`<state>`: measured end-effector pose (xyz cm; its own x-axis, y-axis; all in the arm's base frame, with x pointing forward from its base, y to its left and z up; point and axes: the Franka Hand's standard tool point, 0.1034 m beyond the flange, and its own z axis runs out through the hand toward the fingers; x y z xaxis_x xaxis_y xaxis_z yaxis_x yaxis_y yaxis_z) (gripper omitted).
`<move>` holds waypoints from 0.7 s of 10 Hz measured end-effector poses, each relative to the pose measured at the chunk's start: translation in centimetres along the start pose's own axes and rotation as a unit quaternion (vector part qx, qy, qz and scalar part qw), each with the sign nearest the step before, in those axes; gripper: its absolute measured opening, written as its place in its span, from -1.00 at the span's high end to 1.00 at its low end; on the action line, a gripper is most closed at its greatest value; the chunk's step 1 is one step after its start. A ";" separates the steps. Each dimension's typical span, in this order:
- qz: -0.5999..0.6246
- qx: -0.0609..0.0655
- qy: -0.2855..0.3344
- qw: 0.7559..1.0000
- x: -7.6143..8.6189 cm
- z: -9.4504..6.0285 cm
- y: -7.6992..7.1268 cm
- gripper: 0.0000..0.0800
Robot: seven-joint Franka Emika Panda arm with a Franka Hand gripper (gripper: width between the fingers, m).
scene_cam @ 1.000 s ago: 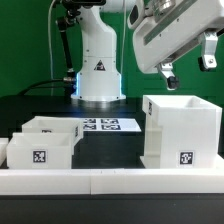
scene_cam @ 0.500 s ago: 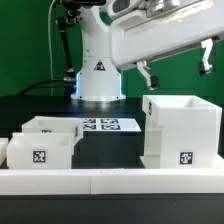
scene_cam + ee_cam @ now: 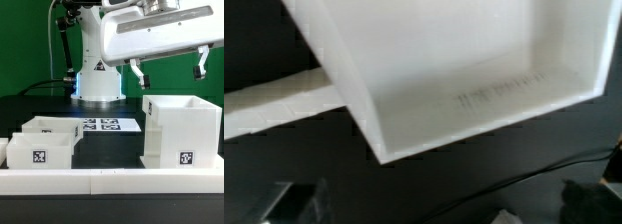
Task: Assemble drawer
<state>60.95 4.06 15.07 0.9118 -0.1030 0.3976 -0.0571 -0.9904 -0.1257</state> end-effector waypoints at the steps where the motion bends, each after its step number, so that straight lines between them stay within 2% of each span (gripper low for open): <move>1: -0.036 -0.011 -0.001 0.999 -0.4 -0.3 2.7 -0.62; 2: -0.053 -0.024 0.003 0.998 -0.7 -0.5 5.3 -0.62; 3: -0.052 -0.028 -0.002 0.998 -1.1 -0.5 6.9 -0.62; 4: -0.052 -0.011 -0.048 0.997 -1.8 -0.2 7.6 -0.62; 5: -0.035 0.001 -0.081 0.996 -1.7 -0.1 8.2 -0.62; 7: -0.033 0.012 -0.133 0.991 -2.0 -0.2 7.2 -0.62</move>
Offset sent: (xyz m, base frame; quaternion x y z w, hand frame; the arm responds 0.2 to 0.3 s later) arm -0.0080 -0.0476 -0.0085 0.0052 -0.1650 -0.0372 0.9856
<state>58.69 -2.91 13.53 0.9882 -0.0078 0.1527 0.0124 -0.9913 -0.1312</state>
